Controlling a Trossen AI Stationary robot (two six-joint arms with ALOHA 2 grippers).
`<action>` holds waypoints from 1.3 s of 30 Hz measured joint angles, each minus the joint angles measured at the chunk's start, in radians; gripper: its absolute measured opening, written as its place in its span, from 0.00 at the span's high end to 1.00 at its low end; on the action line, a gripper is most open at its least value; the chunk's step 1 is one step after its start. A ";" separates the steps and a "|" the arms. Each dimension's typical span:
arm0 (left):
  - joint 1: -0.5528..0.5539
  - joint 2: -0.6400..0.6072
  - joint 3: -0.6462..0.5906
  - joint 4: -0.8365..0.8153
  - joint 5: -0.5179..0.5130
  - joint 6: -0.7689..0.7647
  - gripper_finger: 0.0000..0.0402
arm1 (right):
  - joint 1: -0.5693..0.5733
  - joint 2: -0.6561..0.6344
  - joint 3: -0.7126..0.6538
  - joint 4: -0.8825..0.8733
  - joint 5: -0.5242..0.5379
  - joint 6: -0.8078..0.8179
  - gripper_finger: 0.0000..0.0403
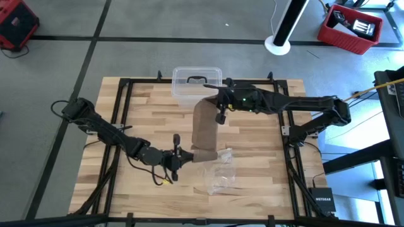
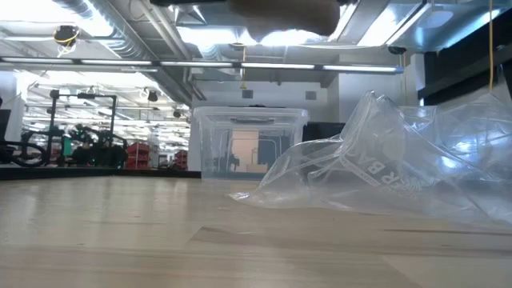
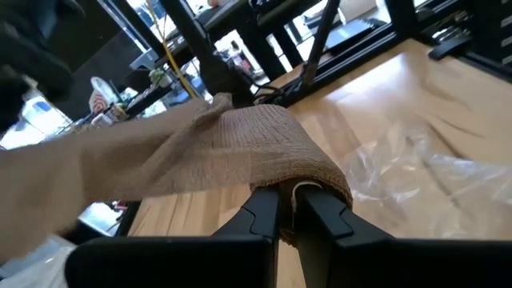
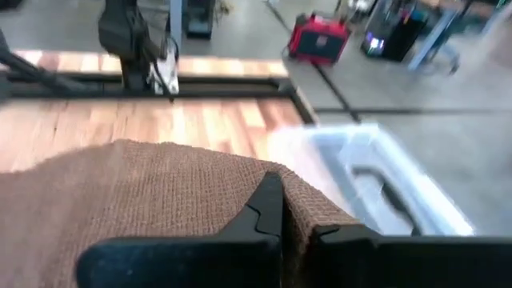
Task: Roll bandage
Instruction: Roll the brown bandage
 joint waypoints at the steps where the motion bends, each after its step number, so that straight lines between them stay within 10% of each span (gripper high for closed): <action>1: -0.003 0.000 0.004 -0.001 0.000 0.000 0.96 | -0.008 0.000 -0.020 0.003 -0.013 0.005 0.98; 10: -0.023 0.000 0.056 0.000 0.007 -0.007 0.96 | -0.015 0.010 -0.178 0.031 -0.093 0.039 0.91; 25: 0.030 0.039 0.057 -0.234 0.010 -0.439 0.96 | -0.015 0.068 -0.181 -0.003 -0.131 0.098 0.37; 39: 0.052 0.120 0.056 -0.392 0.109 -0.791 0.96 | -0.015 0.154 -0.178 -0.002 -0.113 0.155 0.30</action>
